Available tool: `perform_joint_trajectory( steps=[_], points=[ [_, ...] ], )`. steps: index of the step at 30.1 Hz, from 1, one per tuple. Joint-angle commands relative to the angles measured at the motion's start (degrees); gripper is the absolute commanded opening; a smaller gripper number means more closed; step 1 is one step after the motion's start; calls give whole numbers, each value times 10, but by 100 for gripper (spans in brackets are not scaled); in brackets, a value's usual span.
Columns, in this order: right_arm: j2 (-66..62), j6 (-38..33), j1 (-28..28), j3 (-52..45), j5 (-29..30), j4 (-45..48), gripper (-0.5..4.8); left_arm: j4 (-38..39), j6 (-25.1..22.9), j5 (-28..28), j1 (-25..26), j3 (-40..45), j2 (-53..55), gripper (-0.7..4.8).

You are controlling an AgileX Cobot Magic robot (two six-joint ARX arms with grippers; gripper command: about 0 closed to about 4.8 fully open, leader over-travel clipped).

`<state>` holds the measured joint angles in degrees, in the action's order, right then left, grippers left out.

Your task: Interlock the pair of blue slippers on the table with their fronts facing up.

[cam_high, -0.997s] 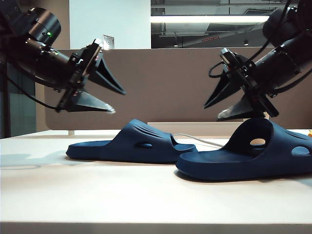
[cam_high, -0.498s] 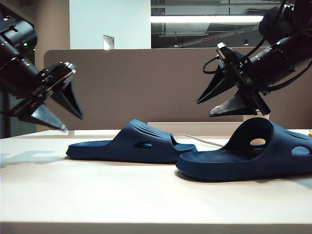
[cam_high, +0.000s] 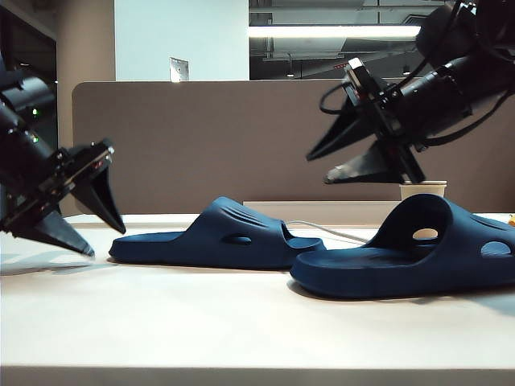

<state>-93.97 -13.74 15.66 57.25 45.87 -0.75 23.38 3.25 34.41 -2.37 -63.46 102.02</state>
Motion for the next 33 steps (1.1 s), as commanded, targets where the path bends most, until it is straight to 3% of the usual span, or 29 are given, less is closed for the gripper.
perform_joint_trajectory(
  steps=[1,17,33],
  points=[
    [5,18,7,3,17,15,211,-12,-3,5,0,-1,7,279],
    [5,18,26,3,23,12,211,-89,4,5,0,-1,9,278],
    [7,17,40,3,28,11,211,-116,7,5,-1,-1,52,278]
  ],
)
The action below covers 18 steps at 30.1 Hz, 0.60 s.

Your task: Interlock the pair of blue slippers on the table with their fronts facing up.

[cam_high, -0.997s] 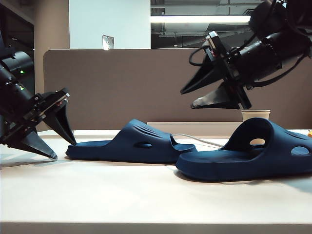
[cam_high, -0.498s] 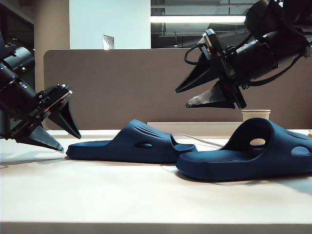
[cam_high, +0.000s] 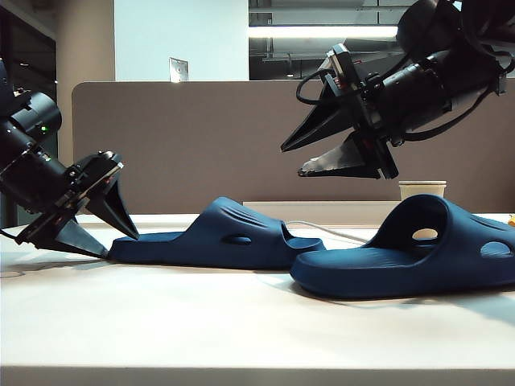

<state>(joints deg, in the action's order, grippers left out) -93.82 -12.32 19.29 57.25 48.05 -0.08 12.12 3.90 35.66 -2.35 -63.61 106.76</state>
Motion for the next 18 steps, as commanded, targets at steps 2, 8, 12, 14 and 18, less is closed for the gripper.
perform_joint_trajectory(
  steps=[2,8,12,14,18],
  points=[
    [5,3,4,3,5,4,211,-7,0,-7,-1,1,5,237],
    [5,3,4,3,5,5,211,-5,0,-6,-1,1,5,100],
    [5,3,4,3,5,5,211,-6,11,21,0,1,4,52],
    [5,3,4,3,6,5,211,-7,13,20,0,1,3,51],
    [5,3,4,3,10,2,211,-21,26,16,2,-7,3,47]
  ],
)
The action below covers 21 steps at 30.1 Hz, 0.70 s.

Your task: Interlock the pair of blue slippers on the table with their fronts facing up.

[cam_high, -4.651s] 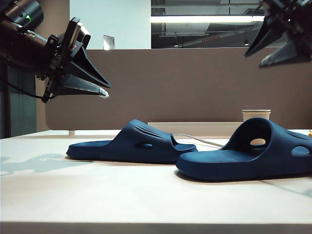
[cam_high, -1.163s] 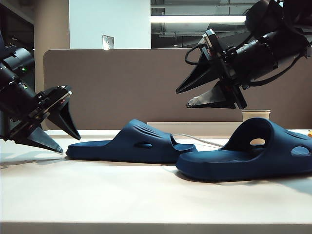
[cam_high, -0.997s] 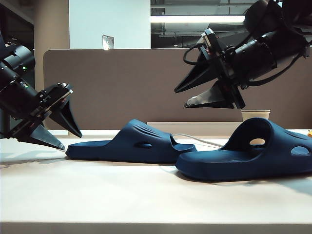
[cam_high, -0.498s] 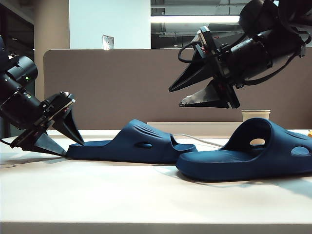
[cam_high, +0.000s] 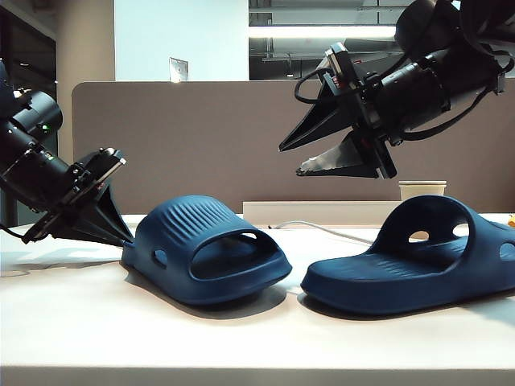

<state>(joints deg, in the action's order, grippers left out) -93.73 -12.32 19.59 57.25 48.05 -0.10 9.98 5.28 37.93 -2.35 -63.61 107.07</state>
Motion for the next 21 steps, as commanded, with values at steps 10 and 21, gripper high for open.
perform_joint_trajectory(
  steps=[10,21],
  points=[
    [4,3,1,3,16,1,211,112,57,38,6,-123,0,59],
    [4,3,8,3,-75,21,211,125,87,-68,-15,-130,-227,47]
  ],
)
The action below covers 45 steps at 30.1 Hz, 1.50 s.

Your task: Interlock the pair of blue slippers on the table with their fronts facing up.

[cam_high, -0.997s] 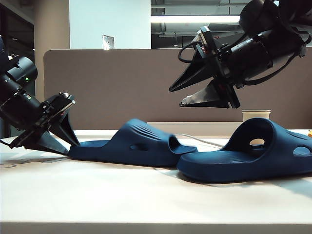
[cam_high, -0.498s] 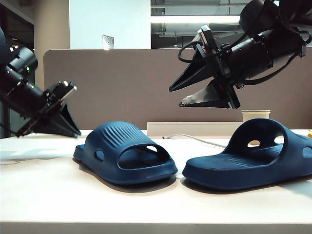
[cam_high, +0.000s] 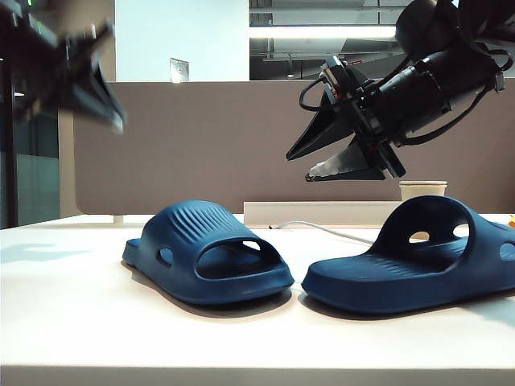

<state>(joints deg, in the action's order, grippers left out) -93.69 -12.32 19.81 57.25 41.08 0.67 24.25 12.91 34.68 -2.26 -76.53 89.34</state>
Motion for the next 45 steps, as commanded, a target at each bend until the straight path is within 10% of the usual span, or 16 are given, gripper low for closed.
perform_joint_trajectory(
  steps=[1,11,22,33,39,45],
  points=[
    [4,3,7,3,-5,14,211,-22,13,-55,-25,-1,-73,47],
    [5,-6,13,3,-7,30,207,-201,174,-260,-183,226,-341,43],
    [101,-7,13,2,-20,9,207,-334,364,-646,-516,490,-450,43],
    [207,49,14,1,-82,-128,207,-348,576,-621,-552,548,-366,117],
    [208,53,28,1,-95,-148,207,-460,607,-539,-567,548,-223,123],
    [208,64,28,1,-96,-160,206,-488,365,-569,-607,526,-193,124]
  ],
)
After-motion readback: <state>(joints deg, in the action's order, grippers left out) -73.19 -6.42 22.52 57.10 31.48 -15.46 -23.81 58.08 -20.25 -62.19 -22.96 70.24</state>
